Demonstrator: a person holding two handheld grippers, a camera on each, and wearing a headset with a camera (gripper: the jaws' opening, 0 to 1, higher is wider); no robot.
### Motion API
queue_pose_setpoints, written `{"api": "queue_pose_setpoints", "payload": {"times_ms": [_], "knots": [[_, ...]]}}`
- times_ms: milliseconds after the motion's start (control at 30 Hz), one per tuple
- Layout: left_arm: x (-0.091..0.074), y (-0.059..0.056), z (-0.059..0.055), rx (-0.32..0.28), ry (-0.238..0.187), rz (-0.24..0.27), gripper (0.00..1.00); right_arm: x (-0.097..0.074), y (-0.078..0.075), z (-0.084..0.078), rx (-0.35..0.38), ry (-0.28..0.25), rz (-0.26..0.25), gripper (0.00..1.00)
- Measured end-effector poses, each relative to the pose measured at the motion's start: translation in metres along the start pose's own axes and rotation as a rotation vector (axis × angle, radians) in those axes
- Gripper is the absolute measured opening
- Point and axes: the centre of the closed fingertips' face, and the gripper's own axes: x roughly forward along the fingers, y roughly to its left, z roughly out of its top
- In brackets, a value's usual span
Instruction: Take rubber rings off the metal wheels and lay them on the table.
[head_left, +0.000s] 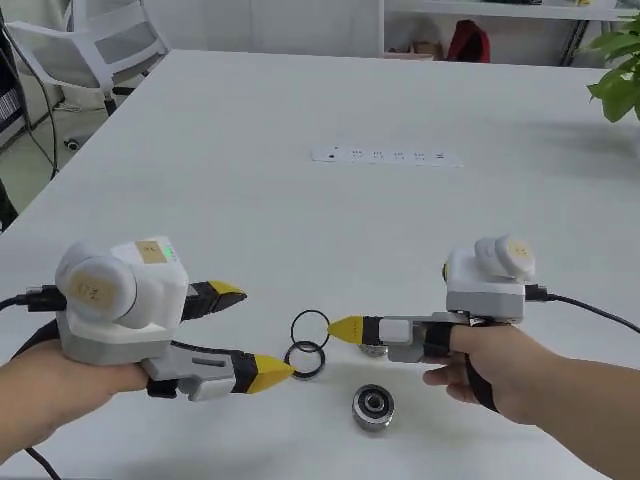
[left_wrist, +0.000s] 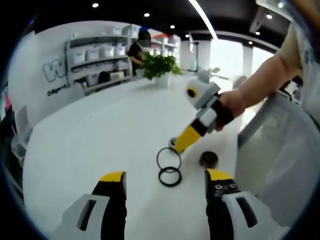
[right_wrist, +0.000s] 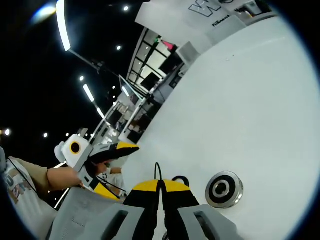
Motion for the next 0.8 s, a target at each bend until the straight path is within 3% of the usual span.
{"api": "queue_pose_setpoints", "payload": {"times_ms": [467,800], "knots": [[-0.014,0.001,-0.008,-0.011,0.005,0.004,0.71,0.008,-0.005,-0.011,0.007,0.042,-0.018,0.0],[-0.017,-0.009,-0.009,-0.007,0.007,-0.008,0.73,0.01,-0.01,-0.014,0.007,0.053,-0.039,0.0]]}}
